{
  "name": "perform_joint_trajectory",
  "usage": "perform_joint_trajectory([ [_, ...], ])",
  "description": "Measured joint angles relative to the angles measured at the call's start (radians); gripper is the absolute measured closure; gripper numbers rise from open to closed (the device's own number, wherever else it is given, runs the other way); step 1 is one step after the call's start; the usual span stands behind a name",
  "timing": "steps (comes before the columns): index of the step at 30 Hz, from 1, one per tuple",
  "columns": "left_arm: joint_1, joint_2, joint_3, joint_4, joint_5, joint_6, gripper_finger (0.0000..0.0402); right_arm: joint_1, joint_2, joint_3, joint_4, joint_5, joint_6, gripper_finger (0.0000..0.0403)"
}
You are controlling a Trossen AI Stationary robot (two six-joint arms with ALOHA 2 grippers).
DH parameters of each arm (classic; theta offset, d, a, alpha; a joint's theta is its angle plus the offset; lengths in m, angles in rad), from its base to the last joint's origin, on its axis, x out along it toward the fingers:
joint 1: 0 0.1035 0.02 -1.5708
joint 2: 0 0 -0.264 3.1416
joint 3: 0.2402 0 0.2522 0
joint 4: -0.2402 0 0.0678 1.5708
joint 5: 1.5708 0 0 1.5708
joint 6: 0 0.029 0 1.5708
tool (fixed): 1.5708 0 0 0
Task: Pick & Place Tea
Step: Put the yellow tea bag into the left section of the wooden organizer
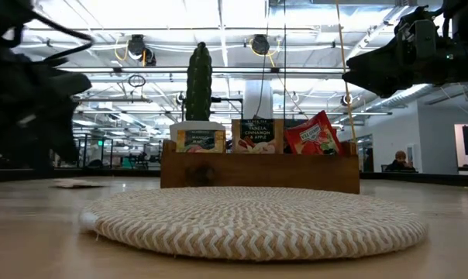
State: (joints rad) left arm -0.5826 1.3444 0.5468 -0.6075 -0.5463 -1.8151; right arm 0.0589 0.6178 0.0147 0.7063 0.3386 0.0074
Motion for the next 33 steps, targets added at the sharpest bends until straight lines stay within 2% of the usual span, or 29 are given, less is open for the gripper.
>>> perform_joint_trajectory([
  [6, 0.067, -0.029, 0.001, 0.080, 0.007, 0.337, 0.0170, 0.000, 0.000, 0.000, 0.000, 0.000, 0.000, 0.0125],
  [9, 0.109, -0.032, 0.001, 0.061, 0.000, 0.393, 0.0170, 0.000, 0.000, 0.000, 0.000, 0.000, 0.000, 0.0126],
  [15, 0.253, -0.020, 0.001, -0.097, -0.014, 0.457, 0.0170, 0.000, 0.000, 0.000, 0.000, 0.000, 0.000, 0.0125],
  [23, 0.475, -0.008, 0.001, -0.011, -0.014, 0.747, 0.0170, 0.000, 0.000, 0.000, 0.000, 0.000, 0.000, 0.0124],
  [28, 0.547, 0.040, 0.002, 0.042, 0.077, 0.893, 0.0170, 0.000, 0.000, 0.000, -0.001, 0.000, 0.000, 0.0126],
  [33, 0.555, 0.100, 0.007, 0.038, 0.155, 0.900, 0.0170, 0.000, 0.000, 0.000, 0.000, 0.000, 0.000, 0.0124],
])
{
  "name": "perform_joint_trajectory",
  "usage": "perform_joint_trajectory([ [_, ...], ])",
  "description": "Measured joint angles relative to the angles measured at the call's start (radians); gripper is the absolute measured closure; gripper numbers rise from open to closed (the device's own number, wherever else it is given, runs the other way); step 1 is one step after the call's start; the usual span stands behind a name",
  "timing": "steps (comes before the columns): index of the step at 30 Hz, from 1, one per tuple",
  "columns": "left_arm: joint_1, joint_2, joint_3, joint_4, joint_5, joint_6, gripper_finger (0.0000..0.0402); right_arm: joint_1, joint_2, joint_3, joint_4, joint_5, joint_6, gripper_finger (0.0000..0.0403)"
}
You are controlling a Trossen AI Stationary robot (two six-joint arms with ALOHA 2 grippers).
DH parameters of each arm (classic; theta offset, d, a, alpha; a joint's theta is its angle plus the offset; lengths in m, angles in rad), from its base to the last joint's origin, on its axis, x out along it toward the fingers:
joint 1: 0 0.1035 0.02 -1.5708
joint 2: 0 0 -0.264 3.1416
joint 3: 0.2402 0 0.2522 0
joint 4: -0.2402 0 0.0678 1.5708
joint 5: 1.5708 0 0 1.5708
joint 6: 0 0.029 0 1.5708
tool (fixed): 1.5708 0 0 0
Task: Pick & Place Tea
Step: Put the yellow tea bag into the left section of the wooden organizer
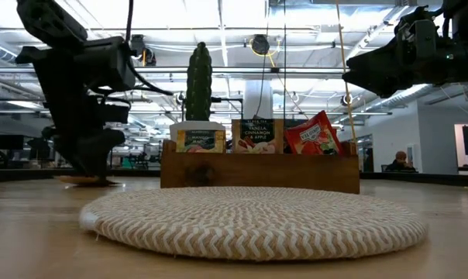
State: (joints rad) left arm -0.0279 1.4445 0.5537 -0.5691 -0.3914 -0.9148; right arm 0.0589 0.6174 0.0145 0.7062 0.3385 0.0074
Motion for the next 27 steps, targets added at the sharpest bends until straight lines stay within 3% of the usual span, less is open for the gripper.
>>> perform_joint_trajectory([
  [8, -0.086, -0.026, -0.001, -0.004, 0.197, -0.105, 0.0170, 0.000, 0.000, 0.000, 0.000, 0.000, 0.000, 0.0124],
  [19, -0.191, -0.061, -0.001, -0.028, 0.359, -0.319, 0.0170, 0.000, 0.000, 0.000, 0.000, 0.000, 0.000, 0.0124],
  [27, -0.218, -0.087, 0.033, 0.006, 0.656, -0.496, 0.0170, 0.000, 0.000, 0.000, 0.000, 0.000, 0.000, 0.0124],
])
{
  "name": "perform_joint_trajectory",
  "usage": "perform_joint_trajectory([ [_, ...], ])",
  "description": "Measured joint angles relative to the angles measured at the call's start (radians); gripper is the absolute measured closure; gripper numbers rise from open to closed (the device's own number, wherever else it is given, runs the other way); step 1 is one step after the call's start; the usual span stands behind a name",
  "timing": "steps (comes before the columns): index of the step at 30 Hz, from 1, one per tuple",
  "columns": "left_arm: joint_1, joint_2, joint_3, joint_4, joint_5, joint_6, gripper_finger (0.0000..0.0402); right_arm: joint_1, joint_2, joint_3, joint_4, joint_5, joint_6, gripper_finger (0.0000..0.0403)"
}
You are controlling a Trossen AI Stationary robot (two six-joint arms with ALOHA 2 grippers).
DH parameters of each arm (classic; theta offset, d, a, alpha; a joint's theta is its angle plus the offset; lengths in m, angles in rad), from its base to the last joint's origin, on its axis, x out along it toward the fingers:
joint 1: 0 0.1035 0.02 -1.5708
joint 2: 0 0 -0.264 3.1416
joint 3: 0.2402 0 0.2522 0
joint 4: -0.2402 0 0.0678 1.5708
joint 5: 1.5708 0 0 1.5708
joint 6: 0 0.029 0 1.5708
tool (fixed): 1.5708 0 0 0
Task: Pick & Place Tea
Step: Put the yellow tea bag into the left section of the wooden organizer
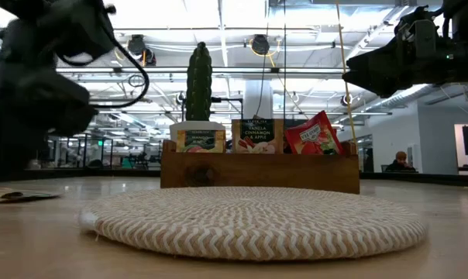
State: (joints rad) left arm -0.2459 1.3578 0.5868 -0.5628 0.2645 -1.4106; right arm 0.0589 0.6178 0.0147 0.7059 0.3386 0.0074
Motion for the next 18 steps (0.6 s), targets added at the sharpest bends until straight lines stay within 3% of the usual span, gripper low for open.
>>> perform_joint_trajectory([
  [5, -0.056, 0.002, 0.017, 0.041, 0.074, -0.033, 0.0170, 0.000, 0.000, 0.000, 0.000, 0.000, 0.000, 0.0126],
  [8, -0.101, 0.000, 0.017, 0.155, 0.083, -0.016, 0.0170, 0.000, 0.000, 0.000, 0.000, 0.000, 0.000, 0.0125],
  [12, -0.152, 0.000, 0.018, 0.378, 0.013, 0.048, 0.0170, 0.000, 0.000, 0.000, 0.000, 0.000, 0.000, 0.0124],
  [15, -0.181, -0.001, 0.020, 0.498, -0.048, 0.189, 0.0170, 0.000, 0.000, 0.000, 0.000, 0.000, 0.000, 0.0126],
  [18, -0.218, -0.001, 0.046, 0.419, -0.082, 0.319, 0.0170, 0.000, 0.000, 0.000, 0.000, 0.000, 0.000, 0.0125],
])
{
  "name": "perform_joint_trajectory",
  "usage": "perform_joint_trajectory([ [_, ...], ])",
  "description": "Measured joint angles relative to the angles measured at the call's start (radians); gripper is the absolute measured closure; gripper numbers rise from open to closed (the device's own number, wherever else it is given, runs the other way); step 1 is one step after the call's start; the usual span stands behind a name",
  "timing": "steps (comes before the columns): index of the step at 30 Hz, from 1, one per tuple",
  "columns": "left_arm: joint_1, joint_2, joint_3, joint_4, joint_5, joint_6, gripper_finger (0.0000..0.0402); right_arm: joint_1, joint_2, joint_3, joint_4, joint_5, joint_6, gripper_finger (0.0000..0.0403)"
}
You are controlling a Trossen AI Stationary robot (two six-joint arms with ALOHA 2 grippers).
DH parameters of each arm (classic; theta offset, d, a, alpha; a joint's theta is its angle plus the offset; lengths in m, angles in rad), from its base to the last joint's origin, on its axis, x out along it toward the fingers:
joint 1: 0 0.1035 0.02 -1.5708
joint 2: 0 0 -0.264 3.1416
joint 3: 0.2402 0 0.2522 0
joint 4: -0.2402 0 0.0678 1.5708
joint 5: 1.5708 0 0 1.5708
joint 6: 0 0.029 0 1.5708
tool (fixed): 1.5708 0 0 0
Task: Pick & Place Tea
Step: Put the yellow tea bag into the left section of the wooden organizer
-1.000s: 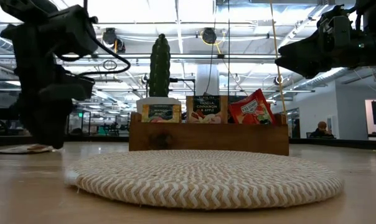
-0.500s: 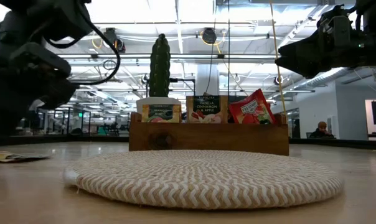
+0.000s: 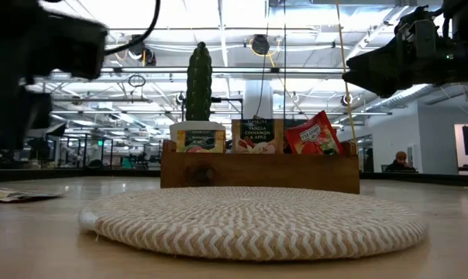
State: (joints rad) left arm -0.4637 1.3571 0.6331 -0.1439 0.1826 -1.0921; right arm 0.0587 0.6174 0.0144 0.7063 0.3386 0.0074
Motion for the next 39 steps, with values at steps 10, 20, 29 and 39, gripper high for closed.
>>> perform_joint_trajectory([
  [10, -0.019, 0.194, 0.313, -0.664, -0.134, 0.299, 0.0200, 0.000, 0.000, 0.000, -0.001, 0.000, 0.000, 0.0125],
  [20, -0.047, 0.381, 0.364, -0.739, -0.158, 0.538, 0.0237, 0.000, 0.000, 0.000, -0.001, 0.000, 0.000, 0.0124],
  [29, -0.041, 0.409, 0.366, -0.692, -0.246, 0.542, 0.0186, 0.000, 0.000, 0.000, 0.000, 0.000, 0.000, 0.0125],
  [39, -0.038, 0.397, 0.264, -0.500, -0.178, 0.451, 0.0238, 0.000, 0.000, 0.000, 0.000, 0.000, 0.000, 0.0124],
])
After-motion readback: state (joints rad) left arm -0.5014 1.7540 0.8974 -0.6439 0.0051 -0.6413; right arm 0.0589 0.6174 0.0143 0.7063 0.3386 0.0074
